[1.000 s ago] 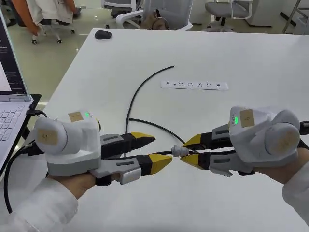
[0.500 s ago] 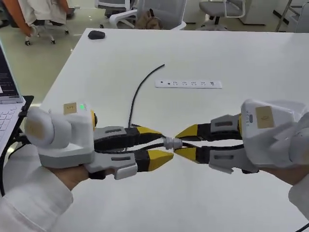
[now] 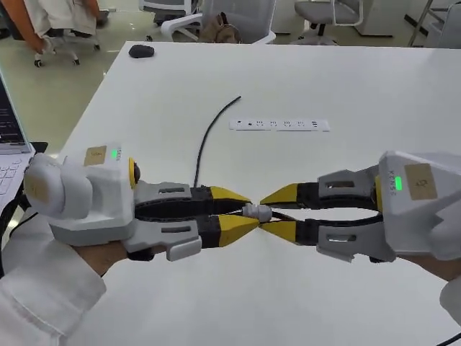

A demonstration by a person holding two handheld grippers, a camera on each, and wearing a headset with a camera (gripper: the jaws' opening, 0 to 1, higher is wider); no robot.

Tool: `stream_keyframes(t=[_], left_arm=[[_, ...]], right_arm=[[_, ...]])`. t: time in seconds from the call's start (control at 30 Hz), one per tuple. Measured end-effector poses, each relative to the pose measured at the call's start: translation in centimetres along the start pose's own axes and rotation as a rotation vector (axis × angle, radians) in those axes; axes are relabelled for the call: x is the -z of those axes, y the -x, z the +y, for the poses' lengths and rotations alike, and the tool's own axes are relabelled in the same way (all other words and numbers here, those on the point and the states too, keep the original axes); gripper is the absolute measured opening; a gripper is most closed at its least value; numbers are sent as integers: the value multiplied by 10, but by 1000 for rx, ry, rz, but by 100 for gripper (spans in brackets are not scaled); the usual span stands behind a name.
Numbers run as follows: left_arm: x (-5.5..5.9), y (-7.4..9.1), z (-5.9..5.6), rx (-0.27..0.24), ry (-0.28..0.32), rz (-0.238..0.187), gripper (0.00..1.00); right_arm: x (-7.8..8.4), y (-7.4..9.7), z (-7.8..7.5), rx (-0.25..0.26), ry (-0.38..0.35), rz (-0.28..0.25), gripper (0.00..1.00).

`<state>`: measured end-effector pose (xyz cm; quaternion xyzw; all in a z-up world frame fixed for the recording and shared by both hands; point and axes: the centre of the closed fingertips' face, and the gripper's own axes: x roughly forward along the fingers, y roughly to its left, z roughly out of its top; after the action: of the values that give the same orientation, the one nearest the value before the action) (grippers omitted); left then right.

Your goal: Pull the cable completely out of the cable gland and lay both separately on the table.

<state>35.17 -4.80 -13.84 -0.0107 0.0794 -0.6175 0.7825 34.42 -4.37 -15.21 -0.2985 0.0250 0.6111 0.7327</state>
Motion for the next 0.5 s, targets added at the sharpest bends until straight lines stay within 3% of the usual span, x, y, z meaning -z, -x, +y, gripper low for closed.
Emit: stream_keyframes(t=[0.13, 0.27, 0.33, 0.43, 0.5], left_arm=[[-5, -2, 0, -1, 1, 15, 15], [-11, 0, -1, 2, 2, -7, 15], [-15, 2, -2, 7, 10, -32, 15], [-21, 6, -3, 18, 28, -72, 15], [-22, 9, -4, 31, 30, -83, 15]], right_arm=[[-3, 1, -1, 7, 30, -13, 11], [-10, 3, -5, 20, -25, -73, 12], [-14, 5, -5, 5, -109, -112, 13], [-10, 6, 0, -59, -267, -134, 19], [-15, 8, 1, -85, -370, -193, 17]])
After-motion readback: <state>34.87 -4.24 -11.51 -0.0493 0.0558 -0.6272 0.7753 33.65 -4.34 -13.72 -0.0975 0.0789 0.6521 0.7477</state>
